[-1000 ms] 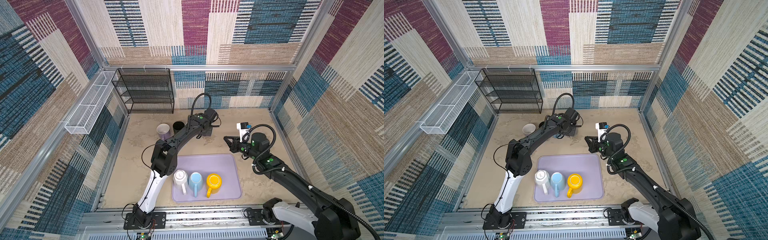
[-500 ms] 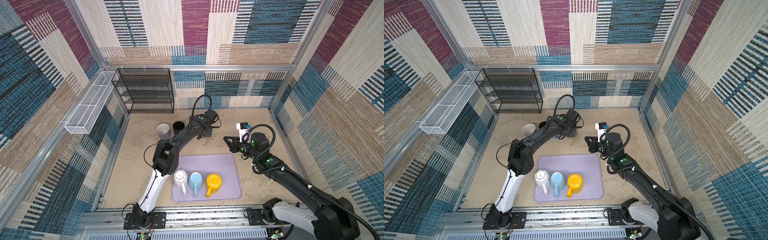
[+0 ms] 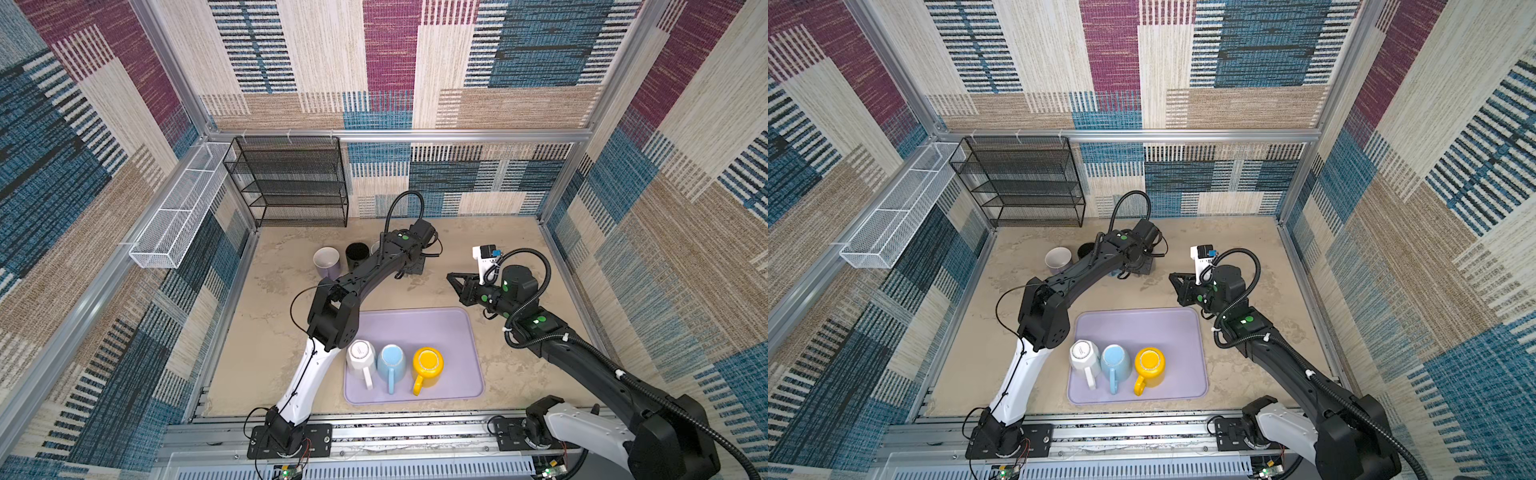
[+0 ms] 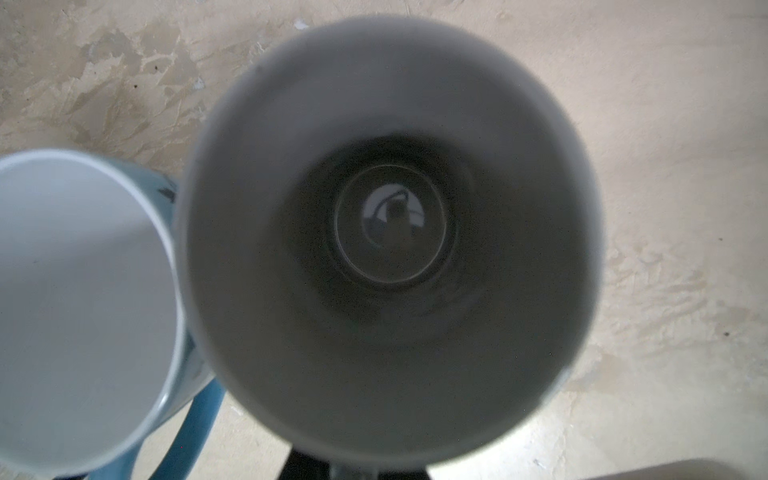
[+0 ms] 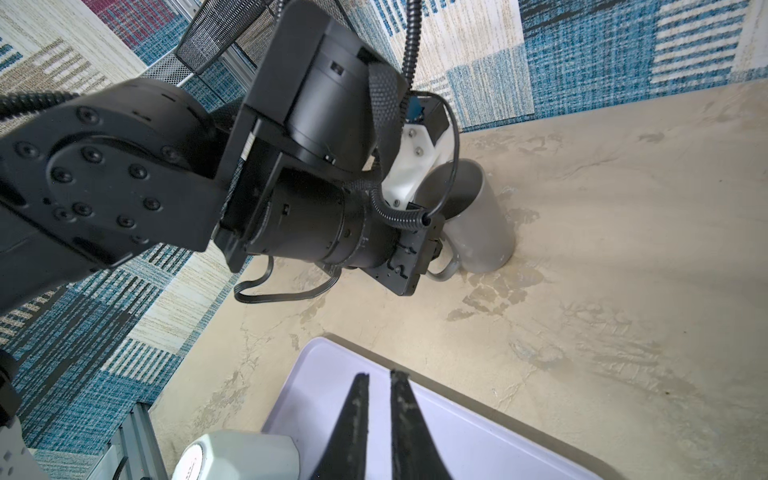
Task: Turn the mug right side up
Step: 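Carry the upright grey mug with the left gripper beside the blue polka-dot mug, then lower the grey mug onto the table and open the left gripper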
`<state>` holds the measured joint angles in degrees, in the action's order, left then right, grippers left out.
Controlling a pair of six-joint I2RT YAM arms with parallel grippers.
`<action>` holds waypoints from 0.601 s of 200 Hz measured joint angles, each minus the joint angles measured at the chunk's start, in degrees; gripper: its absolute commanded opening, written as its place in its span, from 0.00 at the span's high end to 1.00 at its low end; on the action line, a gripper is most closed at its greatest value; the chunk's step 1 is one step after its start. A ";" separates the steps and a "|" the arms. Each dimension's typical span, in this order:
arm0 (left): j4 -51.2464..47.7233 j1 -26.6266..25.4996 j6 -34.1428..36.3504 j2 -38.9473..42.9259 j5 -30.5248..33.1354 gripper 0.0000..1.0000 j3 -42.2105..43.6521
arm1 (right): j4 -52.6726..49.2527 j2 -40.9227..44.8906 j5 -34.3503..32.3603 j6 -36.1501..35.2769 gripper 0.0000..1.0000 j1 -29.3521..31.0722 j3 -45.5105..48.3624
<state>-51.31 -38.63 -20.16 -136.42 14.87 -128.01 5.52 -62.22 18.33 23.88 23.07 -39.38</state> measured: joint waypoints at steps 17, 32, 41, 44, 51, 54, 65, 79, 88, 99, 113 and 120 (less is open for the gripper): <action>0.00 0.00 0.02 -0.09 -0.04 0.98 -0.04 | -0.02 -0.13 0.11 -0.13 0.83 0.00 0.00; 0.00 0.00 0.28 -0.09 -0.04 0.96 -0.04 | -0.07 -0.15 0.11 -0.13 0.83 0.00 0.00; 0.00 0.00 0.39 -0.09 -0.04 0.95 -0.04 | -0.13 -0.15 0.11 -0.13 0.83 0.00 0.00; 0.00 0.00 0.39 -0.09 -0.04 0.95 -0.04 | -0.20 -0.15 0.11 -0.15 0.83 0.00 0.00; 0.00 0.00 0.39 -0.11 -0.04 0.94 -0.07 | -0.28 -0.15 0.11 -0.15 0.83 0.00 0.00; 0.00 0.00 0.39 -0.11 -0.04 0.93 -0.07 | -0.31 -0.15 0.11 -0.15 0.83 0.00 0.00; 0.00 0.02 0.39 -0.13 -0.04 0.93 -0.09 | -0.44 -0.15 0.11 -0.15 0.83 0.00 0.00; 0.00 0.02 0.39 -0.17 -0.04 0.91 -0.15 | -0.68 -0.15 0.11 -0.15 0.83 0.00 0.00; 0.00 0.00 0.39 -0.17 -0.04 0.89 -0.17 | -0.74 -0.13 0.11 -0.15 0.83 0.00 0.00; -0.02 0.02 0.39 -0.20 -0.09 0.86 -0.28 | -0.74 -0.11 0.11 -0.15 0.83 0.00 0.00; -0.02 0.02 0.39 -0.22 -0.09 0.83 -0.37 | -0.85 -0.07 0.11 -0.15 0.83 0.00 0.00; 0.09 0.02 0.42 -0.22 -0.07 0.81 -0.46 | -0.90 -0.02 0.11 -0.15 0.83 0.00 0.00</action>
<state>-51.22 -38.61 -19.75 -136.64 14.81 -128.46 4.62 -62.24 18.44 23.73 23.07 -39.38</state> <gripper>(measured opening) 0.164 0.169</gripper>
